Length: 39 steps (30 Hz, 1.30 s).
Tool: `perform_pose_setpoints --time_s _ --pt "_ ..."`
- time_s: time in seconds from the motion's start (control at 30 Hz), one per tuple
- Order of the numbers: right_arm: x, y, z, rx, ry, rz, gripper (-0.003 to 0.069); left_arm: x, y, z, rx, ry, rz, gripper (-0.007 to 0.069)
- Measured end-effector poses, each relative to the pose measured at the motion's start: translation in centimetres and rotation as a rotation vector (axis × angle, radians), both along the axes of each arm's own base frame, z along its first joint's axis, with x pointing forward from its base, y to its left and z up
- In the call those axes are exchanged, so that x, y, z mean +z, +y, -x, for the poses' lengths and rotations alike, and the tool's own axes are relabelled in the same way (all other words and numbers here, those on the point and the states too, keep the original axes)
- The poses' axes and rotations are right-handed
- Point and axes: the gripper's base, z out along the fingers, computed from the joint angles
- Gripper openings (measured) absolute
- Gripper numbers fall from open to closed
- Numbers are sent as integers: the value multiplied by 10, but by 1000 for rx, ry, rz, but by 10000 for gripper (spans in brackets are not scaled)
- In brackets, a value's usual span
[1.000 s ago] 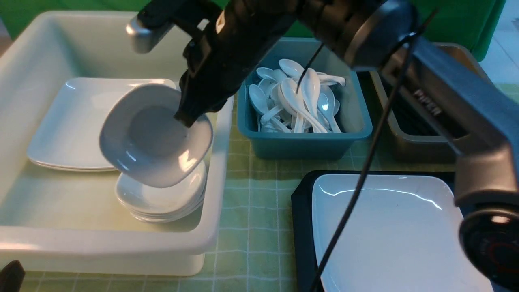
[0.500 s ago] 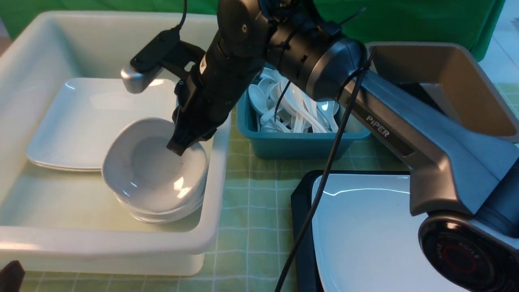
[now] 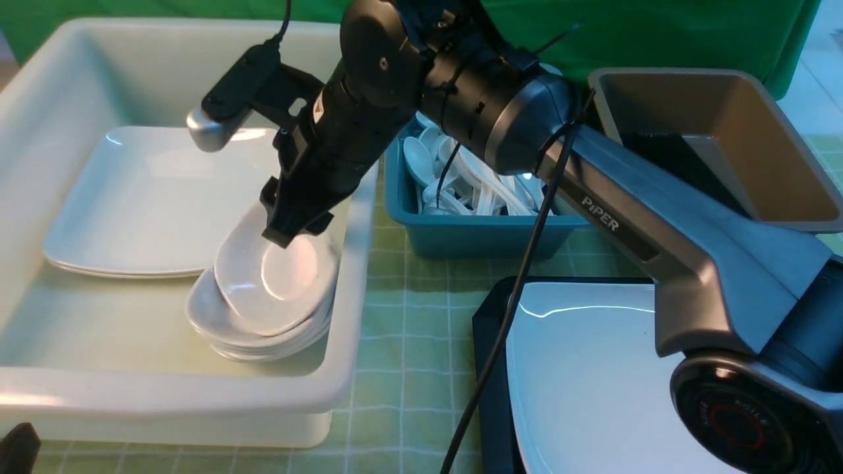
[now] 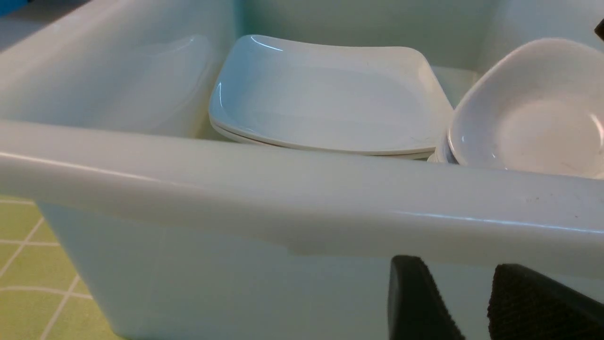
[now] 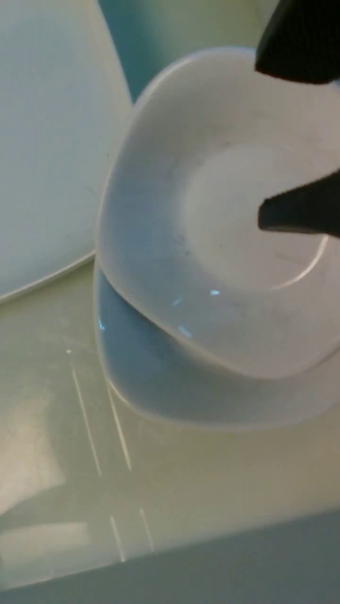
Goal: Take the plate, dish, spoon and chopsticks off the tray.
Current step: Use the right arm to put the small plate into the large storage box on the left, then use the left arm to grab a plate from the dinner plate
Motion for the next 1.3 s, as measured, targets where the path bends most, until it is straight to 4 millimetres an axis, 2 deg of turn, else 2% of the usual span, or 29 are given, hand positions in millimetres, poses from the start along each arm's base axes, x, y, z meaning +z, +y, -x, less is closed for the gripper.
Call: perform_pose_setpoints --time_s 0.1,0.13,0.2,0.3,0.33,0.47,0.53,0.57,0.6,0.63,0.73,0.83,0.9,0.97,1.03,1.1,1.13,1.17,1.2,1.3 --pt "12 -3 3 -1 -18 -10 326 0 0 0 0 0 0 224" --pt "23 -7 6 -1 -33 -19 310 0 0 0 0 0 0 224" --pt "32 -10 8 -1 -45 -21 300 0 0 0 0 0 0 224" --pt "62 -25 19 -3 -69 -7 240 0 0 0 0 1 0 224" --pt "66 -27 21 -5 -74 -10 236 0 0 0 0 1 0 224" --pt "115 -50 38 -47 -151 -58 115 0 0 0 0 1 1 224" --pt "151 -71 51 -104 -220 -98 39 0 0 0 0 1 1 224" --pt "155 -73 52 -110 -227 -102 30 0 0 0 0 1 1 224" --pt "167 -82 57 -141 -259 -111 19 0 0 0 0 1 1 224" --pt "195 -103 68 -209 -320 -141 7 0 0 0 0 1 1 224" --pt "231 -139 86 -341 -408 -181 0 0 0 0 0 1 1 224" --pt "252 -173 107 -404 -437 -205 1 0 0 0 0 1 1 224" --pt "260 -196 125 -431 -438 -215 1 0 0 0 0 1 1 224" --pt "258 -217 144 -444 -421 -198 1 0 0 0 0 1 1 224" --pt "248 -229 156 -445 -395 -167 1 0 0 0 0 1 1 224" --pt "240 -250 178 -458 -371 -160 1 0 0 0 0 1 1 224" --pt "226 -261 188 -470 -342 -146 1 0 0 0 0 1 1 224" --pt "219 -271 199 -478 -331 -150 1 0 0 0 0 1 1 224" --pt "217 -273 201 -480 -329 -152 1 0 0 0 0 1 1 224" --pt "193 -305 235 -486 -350 -208 1 0 0 0 0 1 0 224"
